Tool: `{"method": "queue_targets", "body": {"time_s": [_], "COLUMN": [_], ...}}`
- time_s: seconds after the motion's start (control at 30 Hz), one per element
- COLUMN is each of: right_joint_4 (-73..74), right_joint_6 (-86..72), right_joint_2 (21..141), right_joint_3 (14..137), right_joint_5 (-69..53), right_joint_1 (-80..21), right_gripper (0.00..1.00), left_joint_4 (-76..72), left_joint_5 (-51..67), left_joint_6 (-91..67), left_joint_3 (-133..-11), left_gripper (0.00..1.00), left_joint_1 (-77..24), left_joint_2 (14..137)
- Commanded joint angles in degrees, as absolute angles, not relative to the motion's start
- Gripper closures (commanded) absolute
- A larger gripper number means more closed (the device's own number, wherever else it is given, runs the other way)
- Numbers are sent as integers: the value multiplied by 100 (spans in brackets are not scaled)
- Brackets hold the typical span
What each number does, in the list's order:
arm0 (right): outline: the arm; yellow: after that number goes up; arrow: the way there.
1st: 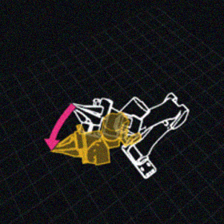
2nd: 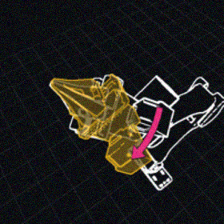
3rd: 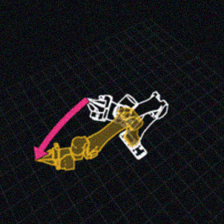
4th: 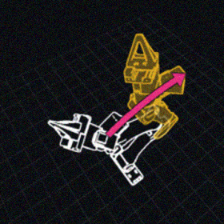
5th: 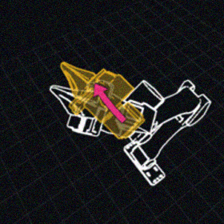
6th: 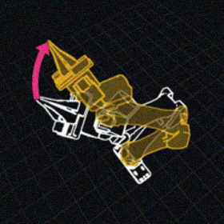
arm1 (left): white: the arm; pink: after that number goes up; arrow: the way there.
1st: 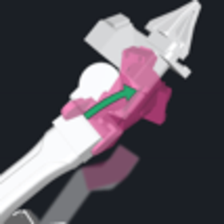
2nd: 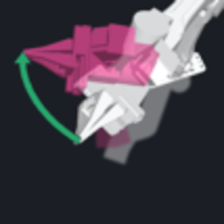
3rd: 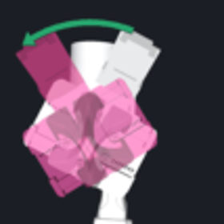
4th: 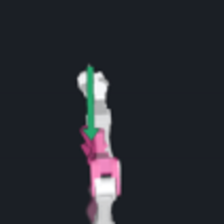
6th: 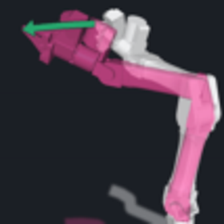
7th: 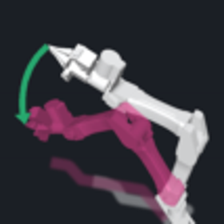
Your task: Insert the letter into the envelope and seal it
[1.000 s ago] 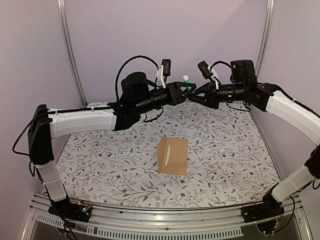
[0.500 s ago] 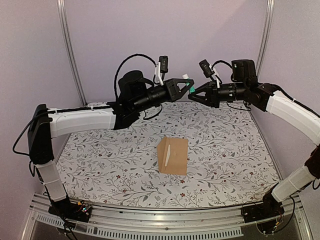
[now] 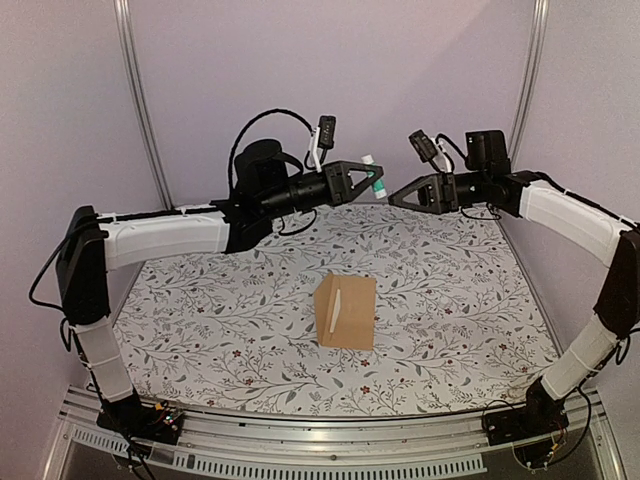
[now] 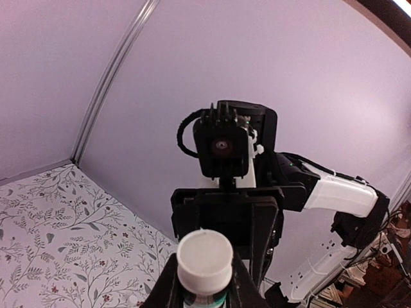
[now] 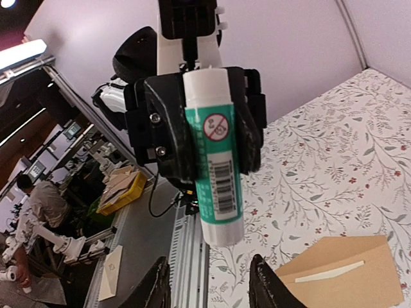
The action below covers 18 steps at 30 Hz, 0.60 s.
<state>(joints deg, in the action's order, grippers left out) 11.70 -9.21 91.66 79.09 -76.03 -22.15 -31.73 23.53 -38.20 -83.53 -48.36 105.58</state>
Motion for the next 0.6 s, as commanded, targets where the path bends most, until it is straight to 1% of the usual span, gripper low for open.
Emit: {"method": "queue_targets", "body": {"time_s": [0.0, 0.07, 0.17, 0.23, 0.4, 0.57], "right_joint_4": [2419, 2158, 1550, 1454, 1397, 1456], "right_joint_6": [471, 829, 963, 1056, 1129, 1154], "right_joint_2": [8469, 8067, 7480, 7364, 7581, 7902], "right_joint_3": [7883, 7514, 7078, 7121, 7431, 7687], "right_joint_5": [-4911, -3583, -2788, -2350, -1930, -2031], "right_joint_1": [-2273, -2460, -2713, -3045, -3478, -3636], "right_gripper": [57, 55, 52, 51, 50, 47], "left_joint_4": [-3024, -3010, -3012, -3062, -3162, -3196], "left_joint_5": [1921, 1728, 1458, 1332, 1213, 1232], "left_joint_6": [-3770, -3834, -3845, -3852, -3854, -3828], "left_joint_3": [-8448, -8434, -8412, -8382, -8333, -8261], "left_gripper": [100, 100, 100, 100, 100, 100], "left_joint_1": [-4604, -4623, -4685, -4740, -4831, -4888], "left_joint_2": [10426, 10389, 10342, 10305, 10244, 10200]}}
